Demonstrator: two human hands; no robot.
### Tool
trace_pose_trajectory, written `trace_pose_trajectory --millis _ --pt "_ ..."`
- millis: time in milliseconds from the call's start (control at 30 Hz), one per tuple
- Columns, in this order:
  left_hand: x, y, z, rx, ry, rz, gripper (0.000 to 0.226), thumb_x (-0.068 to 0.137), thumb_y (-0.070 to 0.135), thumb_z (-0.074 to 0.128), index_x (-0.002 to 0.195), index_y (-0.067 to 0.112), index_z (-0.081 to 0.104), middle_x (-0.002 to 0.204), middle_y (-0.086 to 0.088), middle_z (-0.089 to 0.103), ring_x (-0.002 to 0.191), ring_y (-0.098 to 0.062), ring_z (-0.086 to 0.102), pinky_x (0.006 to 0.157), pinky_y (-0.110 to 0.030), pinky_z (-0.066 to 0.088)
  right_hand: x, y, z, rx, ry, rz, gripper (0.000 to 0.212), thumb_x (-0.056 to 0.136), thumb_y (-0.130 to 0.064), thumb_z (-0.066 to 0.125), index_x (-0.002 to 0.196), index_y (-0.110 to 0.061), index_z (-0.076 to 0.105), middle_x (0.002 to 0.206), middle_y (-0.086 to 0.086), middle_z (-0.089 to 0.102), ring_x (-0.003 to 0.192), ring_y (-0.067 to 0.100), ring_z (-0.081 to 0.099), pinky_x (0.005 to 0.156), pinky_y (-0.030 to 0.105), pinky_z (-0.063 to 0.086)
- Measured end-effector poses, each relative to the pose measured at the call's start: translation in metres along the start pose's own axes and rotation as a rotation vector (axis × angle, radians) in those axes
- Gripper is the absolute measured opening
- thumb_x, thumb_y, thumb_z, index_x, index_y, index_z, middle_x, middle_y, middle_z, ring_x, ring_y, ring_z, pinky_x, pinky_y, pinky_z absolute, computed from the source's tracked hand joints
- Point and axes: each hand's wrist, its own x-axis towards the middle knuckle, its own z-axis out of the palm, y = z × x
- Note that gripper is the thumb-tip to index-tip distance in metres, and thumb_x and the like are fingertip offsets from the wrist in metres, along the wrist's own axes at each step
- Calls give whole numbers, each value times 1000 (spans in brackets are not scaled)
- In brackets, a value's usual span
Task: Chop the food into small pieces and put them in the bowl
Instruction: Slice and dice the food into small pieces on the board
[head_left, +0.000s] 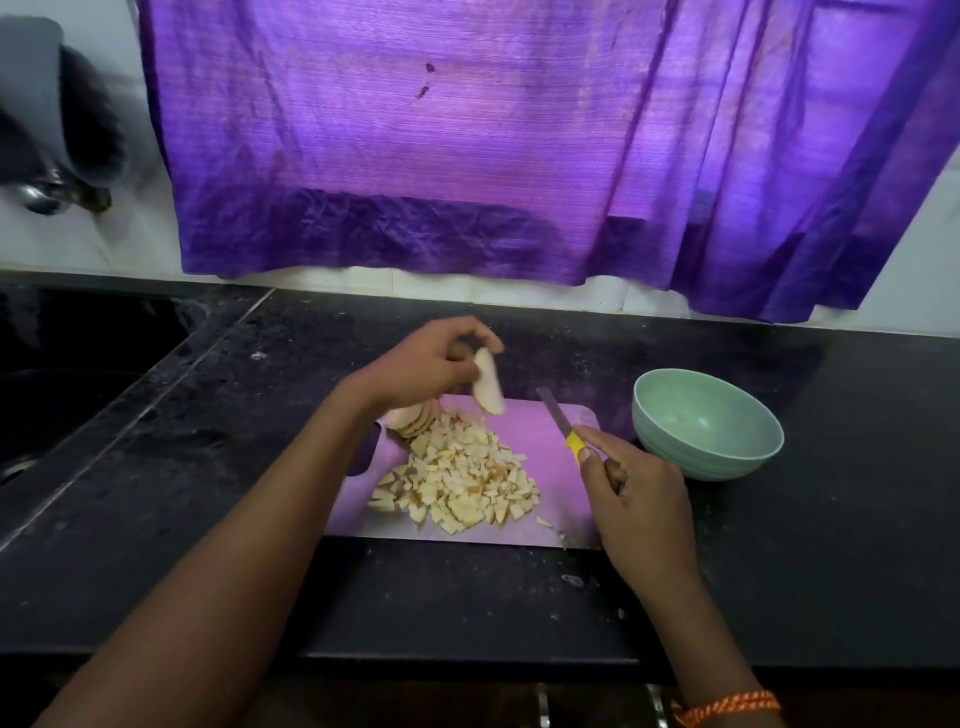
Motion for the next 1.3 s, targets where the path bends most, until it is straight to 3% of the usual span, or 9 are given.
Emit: trace_pose_trajectory --millis 133,233,300,367,467,600,967,1300 --pt "8 4 52 91 -43 85 46 104 5 62 142 30 62 95 -1 68 76 -14 61 70 -27 49 1 1 1 -35 12 53 42 94 -42 47 127 -37 71 67 -8 64 65 11 58 62 35 51" --pt "10 5 71 369 25 91 56 105 22 66 157 35 48 103 9 73 92 -10 68 84 -34 58 1 2 2 -56 20 59 39 95 -41 50 128 -37 70 77 -7 71 72 16 63 67 38 55" --pt "10 1 70 593 110 95 51 106 29 65 155 34 51 114 10 70 105 -12 64 85 -34 55 0 2 2 -80 25 61 34 97 -33 57 127 -35 71 80 -7 73 74 17 65 69 39 56" --pt "9 -5 66 720 173 136 36 105 32 65 141 33 67 121 8 66 111 -17 61 86 -38 54 0 2 1 -119 18 63 31 98 -30 58 126 -33 72 83 -4 74 76 20 65 69 41 57" --pt "9 -8 63 682 120 159 25 100 38 69 123 35 77 126 12 66 118 -16 57 94 -43 52 -1 -2 1 -158 16 63 29 97 -30 59 123 -32 72 86 1 75 80 29 67 69 44 57" --pt "5 -1 75 680 -10 163 41 93 58 73 127 36 75 137 16 66 126 -11 55 100 -42 46 -4 -5 1 -249 -27 48 32 98 -32 57 128 -35 68 94 4 76 88 34 66 72 44 56" --pt "11 -11 74 807 76 116 54 90 69 71 126 30 79 133 18 72 121 -12 65 93 -41 57 1 -13 2 -457 -122 -9 35 102 -38 46 133 -36 60 89 7 70 82 32 61 62 36 33" --pt "13 -16 75 844 88 102 52 89 73 68 115 30 81 124 19 75 115 -14 64 88 -41 58 12 -21 8 -490 -188 21 34 104 -42 44 133 -36 60 97 6 68 79 27 53 65 35 34"
